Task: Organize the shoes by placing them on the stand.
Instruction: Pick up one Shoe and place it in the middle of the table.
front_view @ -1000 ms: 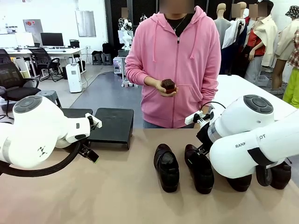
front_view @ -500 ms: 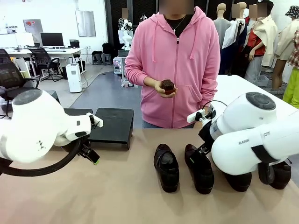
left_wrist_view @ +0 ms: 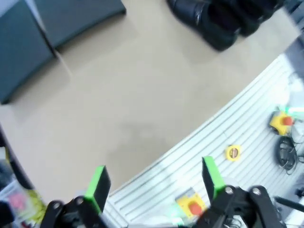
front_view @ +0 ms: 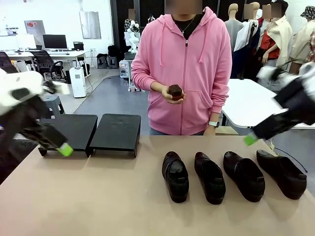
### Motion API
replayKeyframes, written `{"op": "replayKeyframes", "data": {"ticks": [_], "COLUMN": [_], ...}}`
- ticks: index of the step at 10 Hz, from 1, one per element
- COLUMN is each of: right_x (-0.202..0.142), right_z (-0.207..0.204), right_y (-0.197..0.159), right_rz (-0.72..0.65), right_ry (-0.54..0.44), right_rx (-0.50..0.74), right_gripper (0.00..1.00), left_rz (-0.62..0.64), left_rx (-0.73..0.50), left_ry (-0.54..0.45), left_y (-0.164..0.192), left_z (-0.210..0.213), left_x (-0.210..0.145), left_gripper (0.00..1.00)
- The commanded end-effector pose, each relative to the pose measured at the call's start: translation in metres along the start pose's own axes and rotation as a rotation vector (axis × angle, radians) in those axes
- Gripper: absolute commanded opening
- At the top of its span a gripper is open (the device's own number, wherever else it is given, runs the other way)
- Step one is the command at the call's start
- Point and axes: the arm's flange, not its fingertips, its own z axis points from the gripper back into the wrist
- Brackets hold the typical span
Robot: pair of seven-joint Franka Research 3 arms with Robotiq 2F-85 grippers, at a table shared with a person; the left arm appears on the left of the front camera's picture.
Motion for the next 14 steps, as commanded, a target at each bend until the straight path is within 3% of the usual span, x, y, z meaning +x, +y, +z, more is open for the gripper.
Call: {"op": "replayKeyframes", "data": {"ticks": [1,4,5,6,12,13,14], "right_x": [-0.044,-0.06,-0.058,-0.042,-0.042,-0.04,-0.022], "right_z": [0.025,0.026,0.02,0.063,0.063,0.061,0.04], "right_y": [-0.022,-0.047,-0.053,-0.042,-0.042,-0.043,-0.051], "right_rz": [-0.068,-0.149,-0.164,-0.15,-0.15,-0.161,-0.267], "right_ry": [-0.091,-0.149,-0.168,-0.125,-0.125,-0.12,-0.065], "right_rx": [0.005,0.046,0.017,0.001,0.001,-0.023,-0.176], "right_gripper": [0.96,0.96,0.96,0.96,0.96,0.96,0.96], "left_rz": [0.081,0.209,0.263,0.186,0.186,0.186,0.186], "left_rx": [-0.078,-0.217,-0.19,-0.146,-0.146,-0.146,-0.146], "left_ry": [-0.109,-0.292,-0.319,-0.224,-0.224,-0.224,-0.224], "left_y": [0.019,0.063,0.076,0.056,0.056,0.056,0.056], "left_z": [0.02,0.034,0.027,0.084,0.084,0.084,0.084], "left_x": [-0.057,-0.097,-0.098,-0.054,-0.054,-0.054,-0.054], "left_gripper": [1.0,1.0,1.0,1.0,1.0,1.0,1.0]}}
